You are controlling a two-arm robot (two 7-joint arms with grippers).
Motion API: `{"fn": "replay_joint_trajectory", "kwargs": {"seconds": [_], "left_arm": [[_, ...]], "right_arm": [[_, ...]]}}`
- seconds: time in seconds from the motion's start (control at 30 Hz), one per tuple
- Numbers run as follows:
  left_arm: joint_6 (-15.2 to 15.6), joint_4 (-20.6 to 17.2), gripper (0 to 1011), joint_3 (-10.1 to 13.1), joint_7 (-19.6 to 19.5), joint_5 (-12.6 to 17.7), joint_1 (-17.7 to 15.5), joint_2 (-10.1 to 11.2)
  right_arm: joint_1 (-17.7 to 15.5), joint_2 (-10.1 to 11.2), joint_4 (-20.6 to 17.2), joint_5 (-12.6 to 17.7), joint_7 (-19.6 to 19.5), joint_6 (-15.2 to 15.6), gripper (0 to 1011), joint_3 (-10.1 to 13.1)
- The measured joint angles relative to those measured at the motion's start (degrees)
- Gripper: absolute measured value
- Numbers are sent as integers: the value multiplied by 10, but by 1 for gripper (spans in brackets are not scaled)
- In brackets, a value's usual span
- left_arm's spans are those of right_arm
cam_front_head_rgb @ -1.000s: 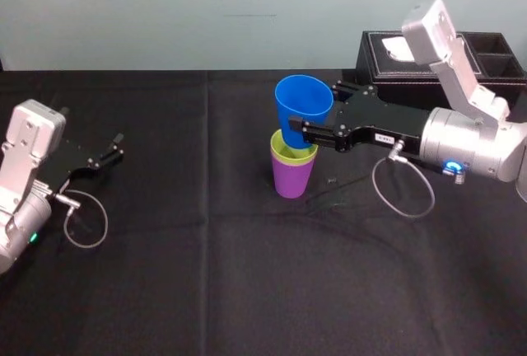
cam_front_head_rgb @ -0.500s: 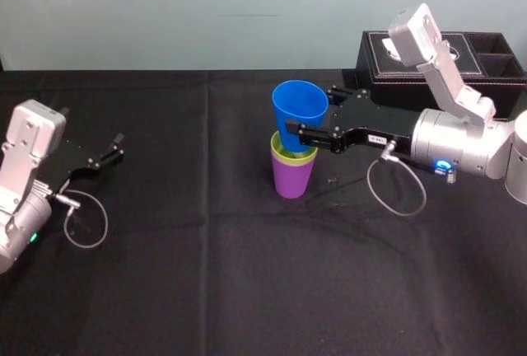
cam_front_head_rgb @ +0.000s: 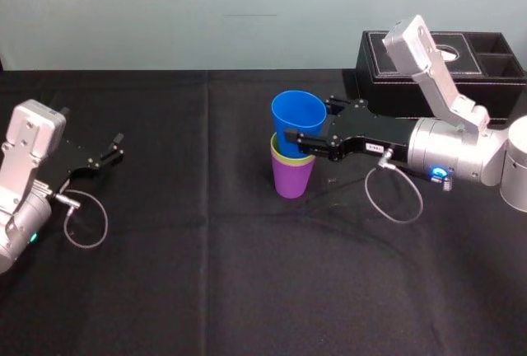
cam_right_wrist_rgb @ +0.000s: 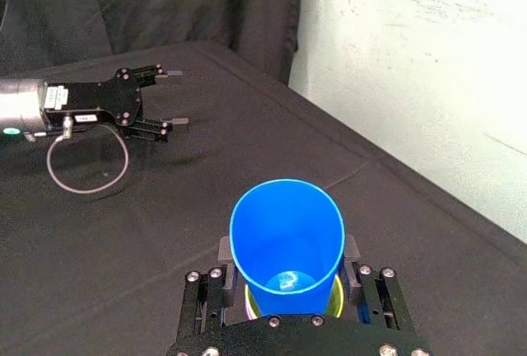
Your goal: Stack the three plastic cups sequentially using one hand.
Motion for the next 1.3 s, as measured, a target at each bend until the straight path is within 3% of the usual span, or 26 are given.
{"fn": "replay_joint_trajectory", "kwargs": {"seconds": [1.0, 1.3], "left_arm": [[0, 0, 1011, 0, 0, 0, 0, 0], [0, 0, 1011, 0, 0, 0, 0, 0]], "right_arm": [[-2, -2, 6, 1, 2, -2, 728, 0], [-2, -2, 5, 1, 1, -2, 940, 0]]}}
